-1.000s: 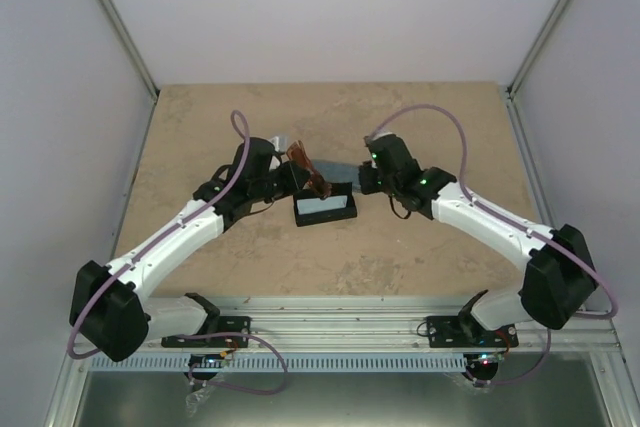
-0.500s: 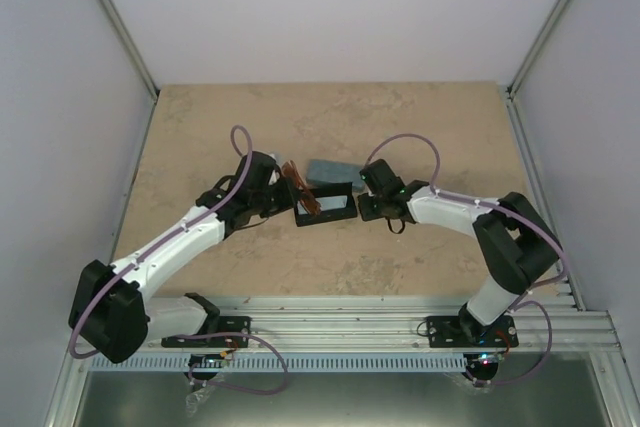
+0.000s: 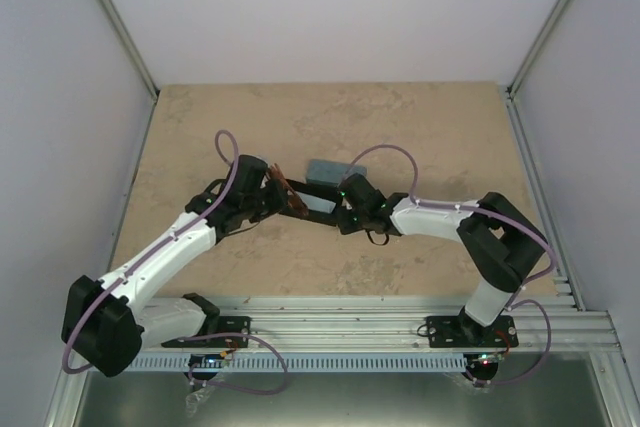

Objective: Organize the sunglasses
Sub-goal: Adjust the sunglasses case at the center of the board, then place the sunglasses in the sunglasses case.

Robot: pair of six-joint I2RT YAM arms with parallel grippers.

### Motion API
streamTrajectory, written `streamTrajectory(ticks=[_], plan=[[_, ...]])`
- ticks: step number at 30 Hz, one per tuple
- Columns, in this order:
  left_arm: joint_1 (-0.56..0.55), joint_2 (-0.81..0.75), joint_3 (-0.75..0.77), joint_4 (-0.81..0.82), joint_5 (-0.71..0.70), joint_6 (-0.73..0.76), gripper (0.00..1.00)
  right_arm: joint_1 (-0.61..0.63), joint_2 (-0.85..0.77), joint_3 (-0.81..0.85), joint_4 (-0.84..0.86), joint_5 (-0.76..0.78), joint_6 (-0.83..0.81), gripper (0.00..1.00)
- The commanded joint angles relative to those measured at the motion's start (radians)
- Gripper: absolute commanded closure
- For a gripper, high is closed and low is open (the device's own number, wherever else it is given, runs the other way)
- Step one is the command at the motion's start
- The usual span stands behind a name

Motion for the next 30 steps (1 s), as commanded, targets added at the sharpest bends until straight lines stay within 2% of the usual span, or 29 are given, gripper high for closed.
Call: streamTrajectory(ticks=[1, 7, 11, 16, 22, 30], plan=[[0.014, -0.036, -0.015, -0.062, -0.055, -0.055, 1.0, 0.056, 0.035, 0.003, 0.096, -0.036, 0.114, 0.78], [0.028, -0.026, -0.019, -0.088, -0.072, -0.106, 1.0, 0.139, 0.124, 0.099, 0.14, -0.048, 0.152, 0.78], [0.041, -0.002, -0.007, -0.11, -0.081, -0.14, 1.0, 0.145, 0.114, 0.087, 0.188, -0.087, 0.164, 0.77], [0.043, 0.083, 0.063, -0.15, -0.058, -0.161, 1.0, 0.144, -0.054, -0.057, 0.236, -0.02, 0.189, 0.74], [0.043, 0.295, 0.283, -0.328, -0.006, -0.086, 1.0, 0.141, -0.266, -0.215, 0.203, 0.113, 0.208, 0.72], [0.043, 0.488, 0.453, -0.466, 0.091, -0.154, 1.0, 0.118, -0.449, -0.293, 0.144, 0.225, 0.182, 0.69]])
